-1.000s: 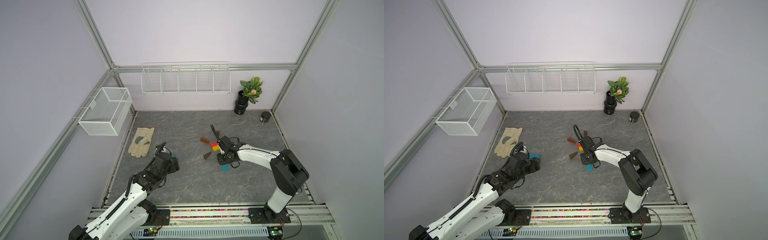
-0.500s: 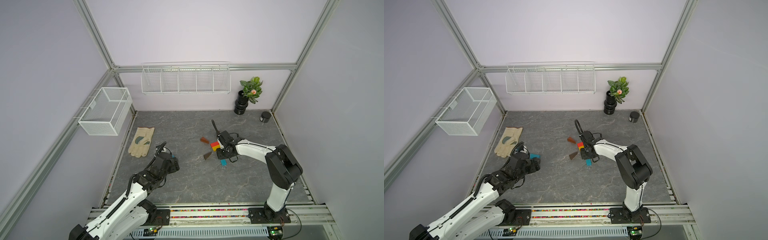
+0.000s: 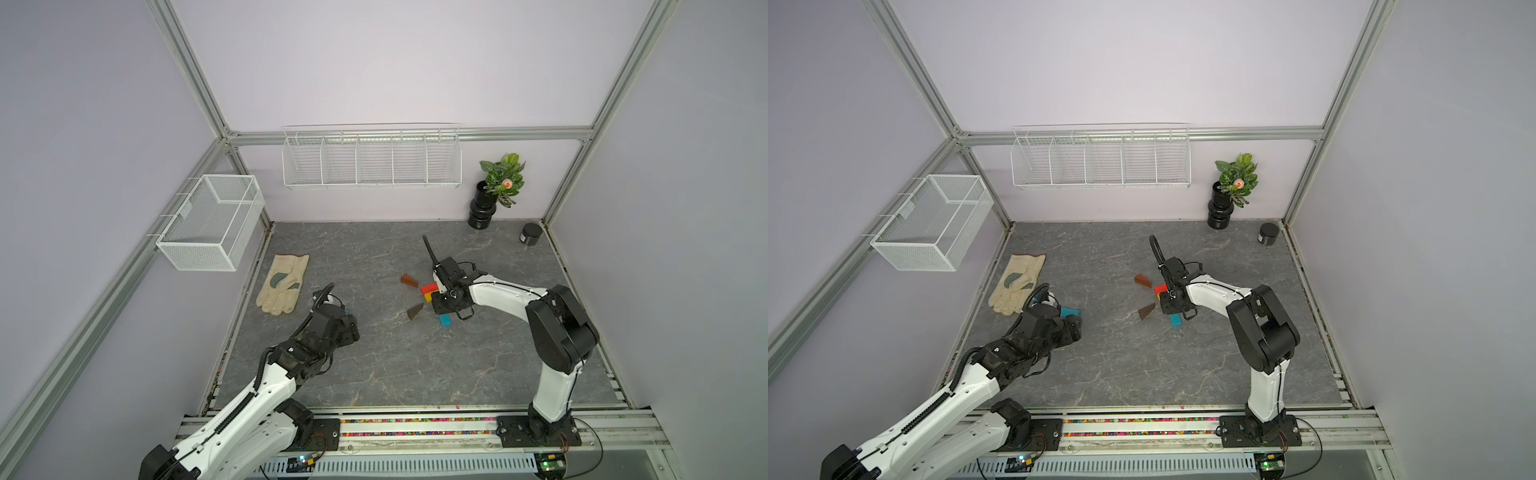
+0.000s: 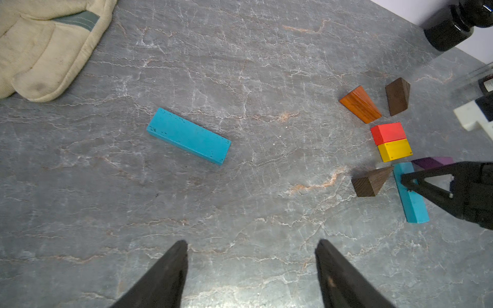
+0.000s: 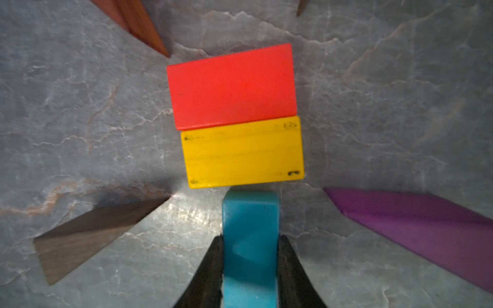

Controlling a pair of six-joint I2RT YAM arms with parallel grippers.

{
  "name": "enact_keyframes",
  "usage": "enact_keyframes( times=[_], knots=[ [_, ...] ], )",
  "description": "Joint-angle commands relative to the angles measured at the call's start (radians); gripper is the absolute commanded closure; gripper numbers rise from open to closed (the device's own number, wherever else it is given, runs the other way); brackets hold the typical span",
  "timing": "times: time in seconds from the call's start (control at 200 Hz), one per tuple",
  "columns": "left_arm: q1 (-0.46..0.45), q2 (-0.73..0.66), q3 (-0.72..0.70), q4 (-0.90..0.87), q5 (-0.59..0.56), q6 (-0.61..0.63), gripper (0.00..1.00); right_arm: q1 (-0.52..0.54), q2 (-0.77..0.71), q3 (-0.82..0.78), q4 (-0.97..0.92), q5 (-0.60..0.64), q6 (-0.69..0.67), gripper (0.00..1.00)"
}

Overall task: Assemble a small pinwheel with building blocks
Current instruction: Assemble the building block at the center of the board.

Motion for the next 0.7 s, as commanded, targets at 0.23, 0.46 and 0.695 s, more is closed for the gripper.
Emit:
enact_keyframes(
  times=[0.23,0.46,0.695],
  knots=[
    [0.005,0.005,-0.009,0.009,-0.012,0.005,0.22,-0.004,0.047,0.002,-0.009,-0.024,-0.015,0.70],
    [0.005,0.005,-0.007,0.008,-0.011,0.004,0.22,-0.004,0.053,0.011,-0.009,-0.028,-0.018,0.67],
    [0.006,0.004,-0.007,0.009,-0.009,0.003,0.22,-0.004,0.041,0.017,-0.019,-0.027,-0.028,0.58]
  ],
)
